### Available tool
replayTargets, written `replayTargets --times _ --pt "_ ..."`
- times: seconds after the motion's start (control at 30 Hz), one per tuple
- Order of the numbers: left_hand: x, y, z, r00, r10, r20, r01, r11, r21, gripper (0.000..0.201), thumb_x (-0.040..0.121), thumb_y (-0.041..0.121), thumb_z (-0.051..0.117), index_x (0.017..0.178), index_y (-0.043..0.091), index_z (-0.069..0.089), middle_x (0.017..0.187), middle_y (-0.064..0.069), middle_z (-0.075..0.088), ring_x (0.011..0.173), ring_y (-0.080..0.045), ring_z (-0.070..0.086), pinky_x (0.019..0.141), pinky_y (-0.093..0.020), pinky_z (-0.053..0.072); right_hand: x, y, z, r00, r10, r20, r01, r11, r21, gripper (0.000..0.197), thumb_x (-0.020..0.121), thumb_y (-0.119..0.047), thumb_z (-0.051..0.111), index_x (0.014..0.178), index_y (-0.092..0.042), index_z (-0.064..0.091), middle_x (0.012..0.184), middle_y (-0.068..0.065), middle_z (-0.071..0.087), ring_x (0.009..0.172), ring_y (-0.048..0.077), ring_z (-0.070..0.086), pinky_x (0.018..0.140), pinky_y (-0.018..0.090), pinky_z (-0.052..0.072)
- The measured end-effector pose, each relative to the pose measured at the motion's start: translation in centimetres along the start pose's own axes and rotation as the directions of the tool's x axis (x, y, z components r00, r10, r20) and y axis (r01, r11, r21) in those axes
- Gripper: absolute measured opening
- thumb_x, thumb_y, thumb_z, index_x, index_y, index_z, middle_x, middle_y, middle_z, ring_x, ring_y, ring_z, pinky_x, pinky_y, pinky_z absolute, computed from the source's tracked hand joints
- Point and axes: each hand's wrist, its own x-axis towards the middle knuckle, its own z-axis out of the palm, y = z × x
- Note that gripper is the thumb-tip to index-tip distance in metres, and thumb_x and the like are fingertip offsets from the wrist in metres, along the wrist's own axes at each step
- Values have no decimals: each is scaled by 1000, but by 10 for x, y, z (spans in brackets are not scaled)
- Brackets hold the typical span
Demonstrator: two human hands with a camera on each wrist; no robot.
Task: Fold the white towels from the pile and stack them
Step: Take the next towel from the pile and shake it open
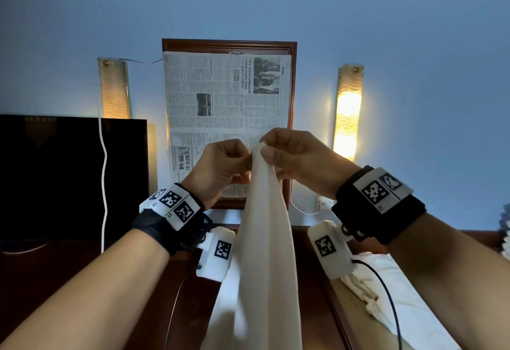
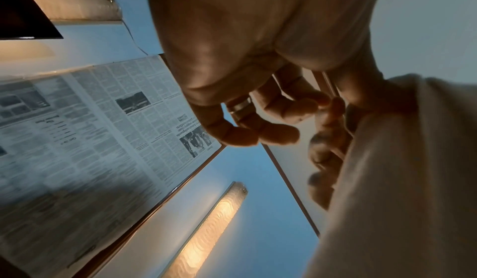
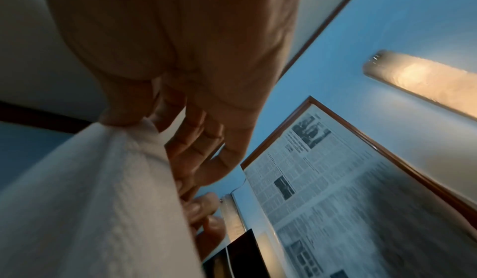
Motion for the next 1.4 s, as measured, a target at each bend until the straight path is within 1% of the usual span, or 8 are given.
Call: replayTargets --times 0.27,0.43,0.57,0.67,0.77,1.03,1.27,1.4 --pt "-26 -34 19 930 -360 77 367 919 -144 43 85 49 63 99 9 70 87 -10 69 74 -23 65 66 -33 53 -12 44 1 982 42 -184 -80 976 -204 16 98 -20 60 83 -20 53 82 -3 57 76 9 57 65 26 49" --pt "-31 -46 22 950 -264 168 236 957 168 16 95 25 64 85 13 68 71 5 67 62 -6 62 58 -22 48 -19 65 -2 984 29 -178 -72 967 -244 16 94 -16 65 82 -18 55 76 -3 55 71 12 52 64 26 46" --pt "-19 -50 27 976 -118 182 28 901 433 42 99 18 61 59 32 65 50 16 50 47 2 43 48 -13 32 -28 82 -2 963 11 -268 -54 987 -155 14 90 -19 69 85 -10 60 80 4 63 74 14 59 66 30 51" --pt "-12 -62 30 989 -25 146 -56 850 524 34 98 20 63 66 31 63 52 18 52 50 3 44 50 -12 31 -42 112 11 900 96 -425 -89 995 38 45 81 -38 73 92 4 60 86 29 63 76 24 56 67 46 50" --pt "-9 -74 30 996 -5 84 -49 781 622 30 99 20 61 71 13 64 49 14 49 45 1 42 46 -14 29 -70 160 22 893 245 -377 -198 967 159 43 82 -40 71 87 2 65 79 17 62 72 23 55 66 42 46" --pt "-7 -100 17 993 20 -119 54 806 589 46 102 21 57 76 -16 49 59 -12 42 41 -9 31 45 -26 23 -149 293 36 891 381 -244 -450 805 -385 21 89 -14 61 69 -20 61 57 -10 51 58 14 51 60 29 38" --pt "-5 -105 -15 915 102 -389 155 803 575 26 97 37 61 72 28 61 73 -4 51 68 -12 48 62 -27 37 -220 383 4 602 760 -245 -719 383 -581 27 84 -15 55 59 -21 44 79 11 63 82 35 63 65 33 44" --pt "-9 -110 -35 865 142 -481 209 770 603 29 92 57 61 75 35 63 81 -4 58 75 -17 53 66 -32 40 -250 408 -26 424 877 -225 -723 178 -667 18 86 -16 55 98 -16 68 106 12 69 95 32 67 74 33 51"
